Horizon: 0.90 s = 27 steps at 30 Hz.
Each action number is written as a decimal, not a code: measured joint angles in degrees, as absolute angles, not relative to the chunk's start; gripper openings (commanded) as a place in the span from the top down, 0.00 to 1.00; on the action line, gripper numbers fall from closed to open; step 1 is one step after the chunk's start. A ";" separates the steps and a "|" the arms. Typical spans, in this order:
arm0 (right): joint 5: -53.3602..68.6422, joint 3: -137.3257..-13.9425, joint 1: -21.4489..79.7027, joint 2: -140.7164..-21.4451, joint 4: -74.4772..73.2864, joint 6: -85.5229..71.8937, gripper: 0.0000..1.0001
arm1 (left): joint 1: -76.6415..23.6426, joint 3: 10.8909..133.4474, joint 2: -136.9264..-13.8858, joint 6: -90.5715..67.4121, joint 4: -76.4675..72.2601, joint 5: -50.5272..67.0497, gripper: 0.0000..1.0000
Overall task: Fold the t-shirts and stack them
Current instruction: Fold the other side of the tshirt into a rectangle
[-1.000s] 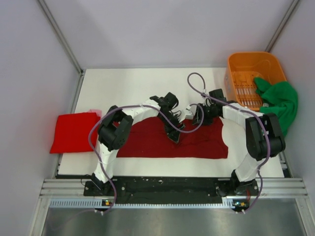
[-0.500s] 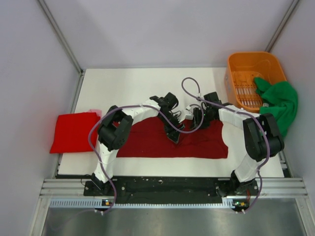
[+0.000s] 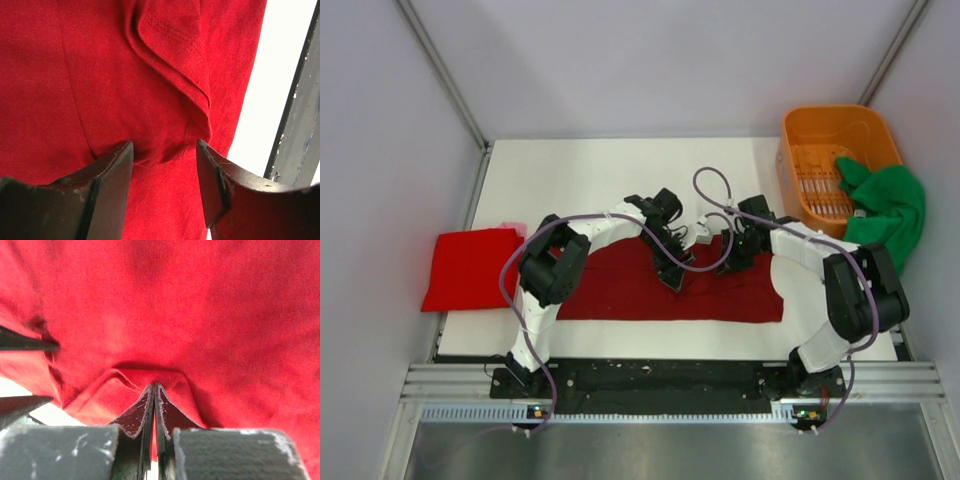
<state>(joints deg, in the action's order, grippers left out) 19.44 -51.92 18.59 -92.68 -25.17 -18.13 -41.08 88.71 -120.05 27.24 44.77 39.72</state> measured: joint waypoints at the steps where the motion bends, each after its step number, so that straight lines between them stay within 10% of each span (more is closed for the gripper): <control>1: 19.42 -51.31 18.59 -91.74 -25.76 -18.15 1.00 | -41.08 88.73 -120.05 27.29 44.84 39.59 0.42; 13: 19.07 -46.11 18.59 -82.85 -32.47 -19.20 1.00 | -41.08 89.78 -120.05 28.69 46.15 39.16 0.39; 17: 17.74 -47.24 18.59 -82.87 -33.28 -19.99 0.68 | -41.08 90.24 -120.05 29.54 47.35 39.64 0.37; 27: 17.93 -56.88 18.72 -88.88 -29.26 -17.61 0.63 | -41.41 90.21 -118.10 31.83 50.33 41.25 0.36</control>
